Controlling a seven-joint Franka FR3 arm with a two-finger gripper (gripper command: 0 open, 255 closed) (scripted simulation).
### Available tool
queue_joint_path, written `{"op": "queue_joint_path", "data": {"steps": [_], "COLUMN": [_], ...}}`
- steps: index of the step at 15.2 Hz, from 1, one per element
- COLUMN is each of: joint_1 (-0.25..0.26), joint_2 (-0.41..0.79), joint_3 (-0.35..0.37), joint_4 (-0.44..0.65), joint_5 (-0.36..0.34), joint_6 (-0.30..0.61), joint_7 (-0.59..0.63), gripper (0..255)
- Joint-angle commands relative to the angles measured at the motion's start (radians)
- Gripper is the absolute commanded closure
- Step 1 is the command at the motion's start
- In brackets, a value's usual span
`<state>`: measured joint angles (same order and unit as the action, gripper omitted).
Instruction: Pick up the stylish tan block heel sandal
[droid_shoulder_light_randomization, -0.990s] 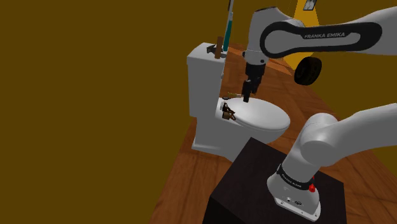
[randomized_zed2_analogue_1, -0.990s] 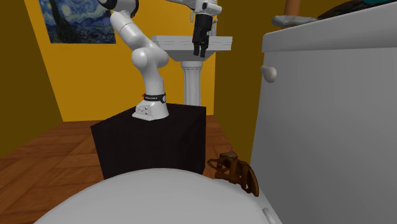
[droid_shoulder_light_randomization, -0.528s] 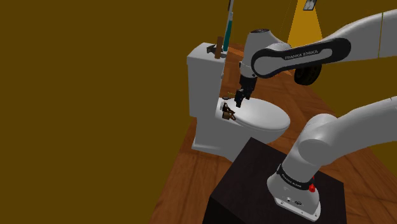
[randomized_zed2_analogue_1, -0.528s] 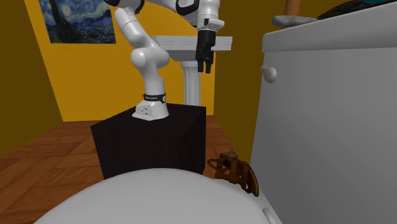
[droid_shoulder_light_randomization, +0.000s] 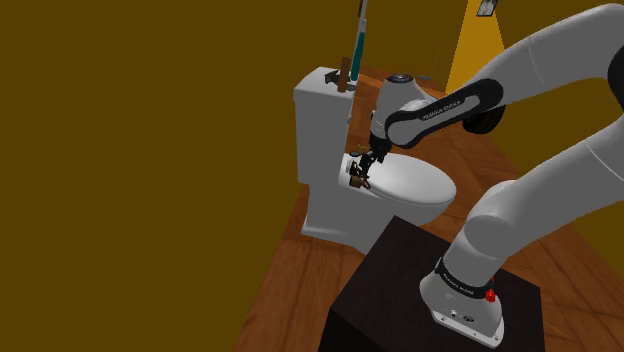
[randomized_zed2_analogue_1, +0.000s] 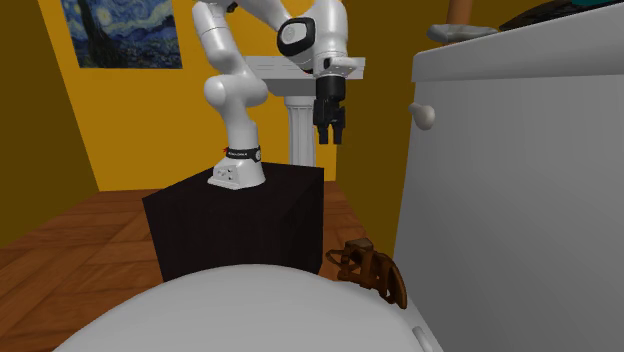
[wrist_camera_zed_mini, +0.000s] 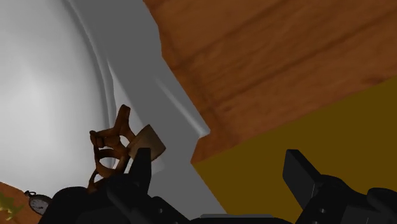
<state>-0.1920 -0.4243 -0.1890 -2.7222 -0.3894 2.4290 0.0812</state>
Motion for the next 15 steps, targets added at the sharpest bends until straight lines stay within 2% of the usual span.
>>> {"op": "queue_joint_path", "data": {"steps": [1, 6, 10, 12, 15], "joint_1": [-0.032, -0.107, -0.157, -0.161, -0.137], "joint_2": [0.078, 0.291, 0.464, 0.550, 0.678], "joint_3": [-0.018, -0.039, -0.063, -0.095, -0.168], "joint_4": [0.005, 0.064, 0.152, 0.208, 0.305], "joint_5": [-0.043, -0.161, -0.300, -0.382, -0.491], "joint_6": [0.113, 0.347, 0.501, 0.566, 0.657], "joint_7": [0.020, 0.119, 0.249, 0.332, 0.458], "gripper": [0, 0, 0, 0, 0]}}
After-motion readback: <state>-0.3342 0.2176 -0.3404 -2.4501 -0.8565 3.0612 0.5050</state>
